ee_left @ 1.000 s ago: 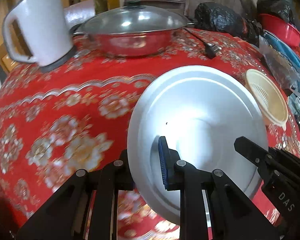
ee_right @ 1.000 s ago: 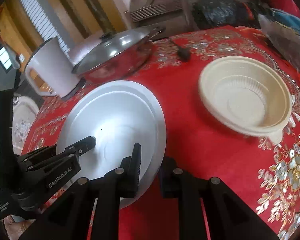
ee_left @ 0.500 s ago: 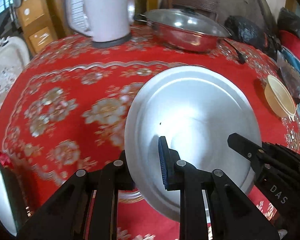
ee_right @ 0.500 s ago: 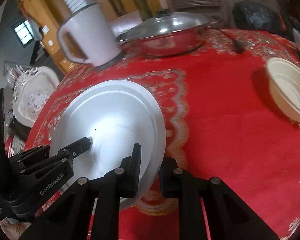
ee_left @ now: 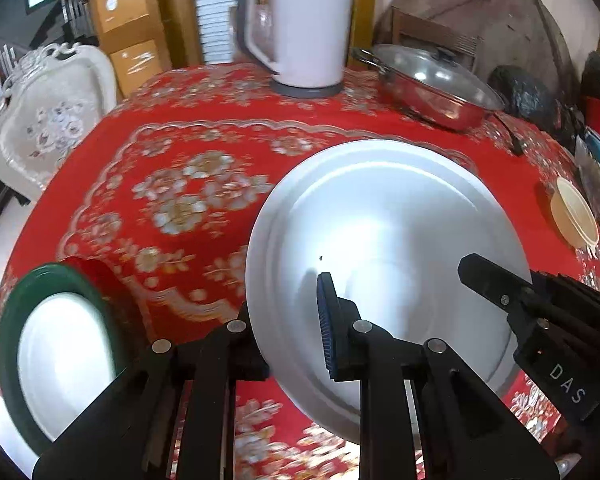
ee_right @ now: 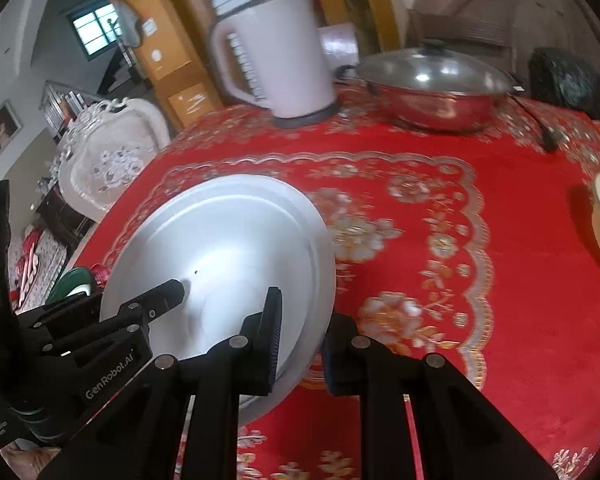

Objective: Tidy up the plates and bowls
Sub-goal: 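Carry the white plate with both tools toward the green bowl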

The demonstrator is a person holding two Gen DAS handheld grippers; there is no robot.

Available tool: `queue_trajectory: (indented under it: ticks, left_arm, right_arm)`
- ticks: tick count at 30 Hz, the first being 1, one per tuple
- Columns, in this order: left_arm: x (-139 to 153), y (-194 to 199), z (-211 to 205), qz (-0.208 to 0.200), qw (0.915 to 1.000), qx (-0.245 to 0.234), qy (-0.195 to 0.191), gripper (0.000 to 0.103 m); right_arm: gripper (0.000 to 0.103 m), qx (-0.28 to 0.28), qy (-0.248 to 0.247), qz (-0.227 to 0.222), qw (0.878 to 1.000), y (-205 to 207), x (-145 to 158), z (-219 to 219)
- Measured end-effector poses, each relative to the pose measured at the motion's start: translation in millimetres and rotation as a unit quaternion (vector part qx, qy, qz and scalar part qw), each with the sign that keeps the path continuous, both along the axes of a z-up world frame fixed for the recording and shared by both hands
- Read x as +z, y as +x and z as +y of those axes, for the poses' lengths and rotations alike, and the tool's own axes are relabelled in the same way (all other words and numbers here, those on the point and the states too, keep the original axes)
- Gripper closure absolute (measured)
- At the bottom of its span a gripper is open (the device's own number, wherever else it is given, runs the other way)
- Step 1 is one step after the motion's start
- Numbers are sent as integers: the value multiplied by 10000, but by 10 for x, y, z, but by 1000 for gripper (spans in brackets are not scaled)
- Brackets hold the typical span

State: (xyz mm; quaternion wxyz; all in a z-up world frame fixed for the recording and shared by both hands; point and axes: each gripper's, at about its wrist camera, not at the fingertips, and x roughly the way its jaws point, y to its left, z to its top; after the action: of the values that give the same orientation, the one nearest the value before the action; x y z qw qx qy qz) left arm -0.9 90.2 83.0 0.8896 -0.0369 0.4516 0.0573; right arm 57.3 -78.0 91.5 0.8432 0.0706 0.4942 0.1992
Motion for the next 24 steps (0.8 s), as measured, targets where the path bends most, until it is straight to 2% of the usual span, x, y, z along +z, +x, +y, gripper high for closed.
queue_trajectory:
  ticks: [13,24]
  left_arm:
    - [248,-500,733,-252,9977,625,-48,85]
    - [305,-920,1350,-335,9924,1179,-95,85]
  right_arm:
    - [85,734,-20,-290,9969,-144,216,805]
    - [85,1413,-48,-437,9890,-285,318,1497]
